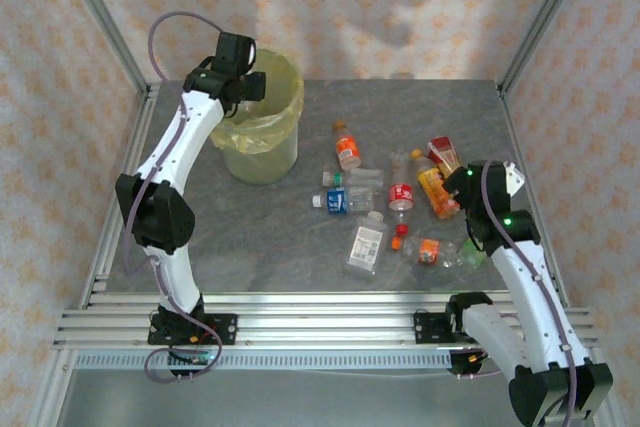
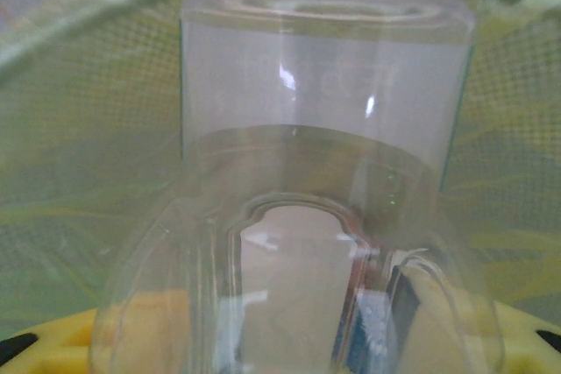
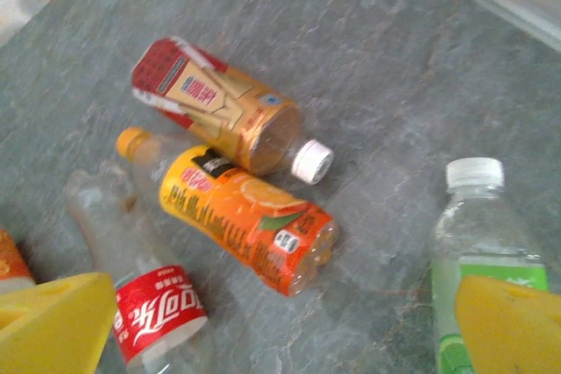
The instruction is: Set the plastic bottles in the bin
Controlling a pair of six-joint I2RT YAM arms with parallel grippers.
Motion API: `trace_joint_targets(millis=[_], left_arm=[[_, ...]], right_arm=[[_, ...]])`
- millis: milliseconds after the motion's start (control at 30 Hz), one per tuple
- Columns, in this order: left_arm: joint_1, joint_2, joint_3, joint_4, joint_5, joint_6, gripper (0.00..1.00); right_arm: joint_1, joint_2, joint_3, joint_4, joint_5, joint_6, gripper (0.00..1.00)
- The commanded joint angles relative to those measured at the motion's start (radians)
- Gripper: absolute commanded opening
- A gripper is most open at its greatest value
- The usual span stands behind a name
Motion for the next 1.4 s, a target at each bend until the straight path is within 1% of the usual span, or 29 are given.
trace_joint_targets(millis=[0, 133, 200, 300, 367, 500, 567, 600, 733, 933, 1000, 1133, 1367], left_arm=[[0.006, -0.002, 0.034, -0.039, 0.018, 0.008, 0.58], [0.006, -0.002, 0.029, -0.044, 0.012, 0.008, 0.66], [0.007, 0.028, 0.029, -0.045, 0.011, 0.008, 0.70], [0.006, 0.030, 0.032, -0.046, 0.011, 0.005, 0.80], [0.006, 0.027, 0.030, -0.044, 0.011, 0.002, 0.87], [0.006, 0.013, 0.030, -0.040, 0.011, -0.003, 0.92], [0.006, 0.010, 0.030, -0.038, 0.009, -0.004, 0.98], [0.006, -0.021, 0.029, -0.034, 0.006, -0.006, 0.99], [0.006, -0.089, -0.017, 0.010, 0.007, -0.029, 1.00], [0.004, -0.230, -0.134, 0.093, 0.008, -0.081, 1.00], [0.005, -0.301, -0.199, 0.138, 0.016, -0.108, 1.00], [0.004, -0.454, -0.359, 0.237, 0.048, -0.164, 1.00], [-0.014, -0.734, -0.689, 0.441, 0.140, -0.317, 1.00]], right_arm=[[0.024, 0.024, 0.047, -0.057, -0.062, -0.066, 0.99], [0.037, 0.022, 0.065, -0.119, -0.082, -0.084, 0.99], [0.038, 0.022, 0.072, -0.153, -0.100, -0.080, 0.99], [0.037, 0.023, 0.077, -0.207, -0.122, -0.063, 0.99], [0.039, 0.023, 0.077, -0.243, -0.137, -0.043, 0.99], [0.044, 0.000, 0.063, -0.279, -0.170, 0.004, 0.99], [0.052, -0.016, 0.057, -0.293, -0.180, 0.037, 0.99], [0.056, -0.023, 0.053, -0.298, -0.182, 0.052, 0.99], [0.088, -0.049, 0.028, -0.311, -0.183, 0.125, 0.99], [0.193, -0.062, -0.012, -0.320, -0.138, 0.250, 0.99], [0.231, -0.062, -0.024, -0.324, -0.120, 0.293, 0.99], [0.302, -0.055, -0.055, -0.292, -0.121, 0.370, 0.99], [0.423, -0.054, -0.097, -0.249, -0.090, 0.505, 0.99]])
